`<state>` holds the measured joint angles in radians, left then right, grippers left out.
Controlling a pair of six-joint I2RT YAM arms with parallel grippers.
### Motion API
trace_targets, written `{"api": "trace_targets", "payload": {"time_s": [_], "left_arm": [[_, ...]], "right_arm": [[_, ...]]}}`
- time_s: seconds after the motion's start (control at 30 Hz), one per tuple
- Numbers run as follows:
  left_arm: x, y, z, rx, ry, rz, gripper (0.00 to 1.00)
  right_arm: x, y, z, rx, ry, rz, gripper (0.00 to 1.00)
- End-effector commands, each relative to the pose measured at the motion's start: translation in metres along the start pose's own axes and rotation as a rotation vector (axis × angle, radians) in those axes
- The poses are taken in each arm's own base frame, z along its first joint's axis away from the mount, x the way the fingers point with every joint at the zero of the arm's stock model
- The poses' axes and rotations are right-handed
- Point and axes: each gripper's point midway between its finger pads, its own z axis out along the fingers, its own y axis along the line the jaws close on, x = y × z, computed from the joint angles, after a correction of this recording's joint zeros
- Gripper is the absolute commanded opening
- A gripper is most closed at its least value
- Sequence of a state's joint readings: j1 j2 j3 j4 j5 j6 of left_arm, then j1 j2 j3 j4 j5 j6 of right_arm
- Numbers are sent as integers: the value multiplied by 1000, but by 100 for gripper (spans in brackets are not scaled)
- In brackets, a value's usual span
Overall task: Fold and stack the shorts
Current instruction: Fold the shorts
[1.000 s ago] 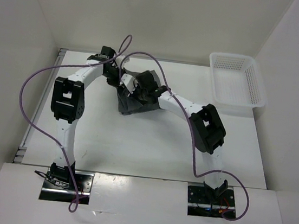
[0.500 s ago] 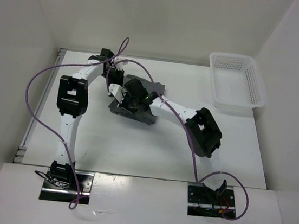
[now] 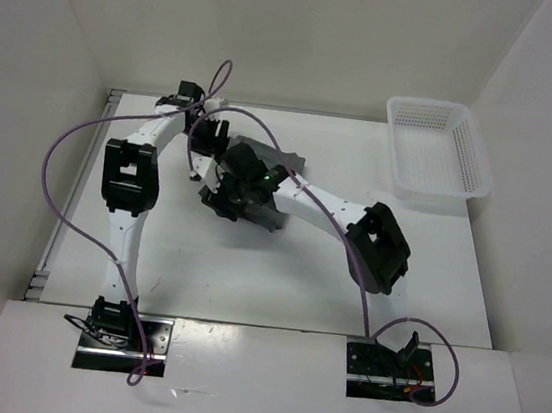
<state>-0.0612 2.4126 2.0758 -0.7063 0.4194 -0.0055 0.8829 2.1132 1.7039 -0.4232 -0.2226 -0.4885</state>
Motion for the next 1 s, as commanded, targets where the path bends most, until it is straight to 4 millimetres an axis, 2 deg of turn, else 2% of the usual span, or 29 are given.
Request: {"api": "trace_targets", "payload": {"time_s": [0.0, 0.03, 0.07, 0.1, 0.13, 0.17, 0.2, 0.23, 0.27, 0.3, 0.33, 0.37, 0.4, 0.43, 0.47, 0.53, 0.57, 0.63, 0.7, 0.83, 0.87, 0.97], "left_arm": [[-53, 2, -64, -69, -171, 52, 70], [-57, 4, -73, -76, -188, 52, 72], [-64, 1, -86, -95, -214, 62, 73], [-68, 7, -96, -127, -231, 59, 76], [-71, 7, -103, -144, -243, 63, 76], [-71, 4, -113, -158, -252, 65, 78], [-73, 4, -118, -173, -265, 70, 78], [-76, -1, -132, -185, -287, 78, 78], [-75, -4, -138, -185, -293, 80, 78], [-68, -9, -138, -159, -282, 79, 76], [-66, -23, -139, -131, -281, 94, 75], [-66, -38, -149, -110, -297, 114, 72], [-61, -50, -147, -87, -287, 126, 68], [-47, -68, -135, -50, -245, 143, 64], [-37, -80, -130, -21, -217, 149, 61], [-20, -100, -118, 23, -167, 164, 51], [-4, -95, -105, 34, -118, 143, 48], [14, -90, -81, 41, -50, 121, 41], [30, -79, -58, 42, 13, 92, 40], [34, -58, -33, 34, 31, 64, 40], [39, -50, -22, 19, 47, 58, 40], [39, -35, -13, -22, 47, 50, 40]], "right_arm": [[-87, 20, -79, -65, -227, -23, 56], [-85, 23, -87, -67, -224, -22, 56], [-91, 17, -109, -53, -262, -22, 56], [-78, 21, -112, -70, -251, -11, 56], [-83, 16, -131, -41, -290, -18, 56], [-77, 12, -137, -28, -292, -10, 55], [-52, 7, -133, -19, -257, 21, 50], [-47, -3, -139, 30, -256, 49, 47], [-36, -7, -136, 43, -232, 77, 43], [-17, -17, -131, 68, -193, 120, 35], [-10, -23, -128, 80, -177, 149, 31], [6, -27, -113, 80, -138, 201, 27], [16, -32, -105, 88, -112, 226, 22], [24, -37, -97, 112, -85, 233, 15], [36, -39, -81, 116, -59, 240, 12], [47, -41, -68, 129, -35, 246, 6], [56, -41, -56, 119, -15, 241, 6], [69, -37, -47, 105, 17, 242, 5], [88, -34, -38, 111, 63, 253, 3], [130, -27, -31, 144, 172, 244, 2], [134, -31, -29, 150, 173, 251, 1], [145, -28, -29, 149, 200, 234, 1]]}}
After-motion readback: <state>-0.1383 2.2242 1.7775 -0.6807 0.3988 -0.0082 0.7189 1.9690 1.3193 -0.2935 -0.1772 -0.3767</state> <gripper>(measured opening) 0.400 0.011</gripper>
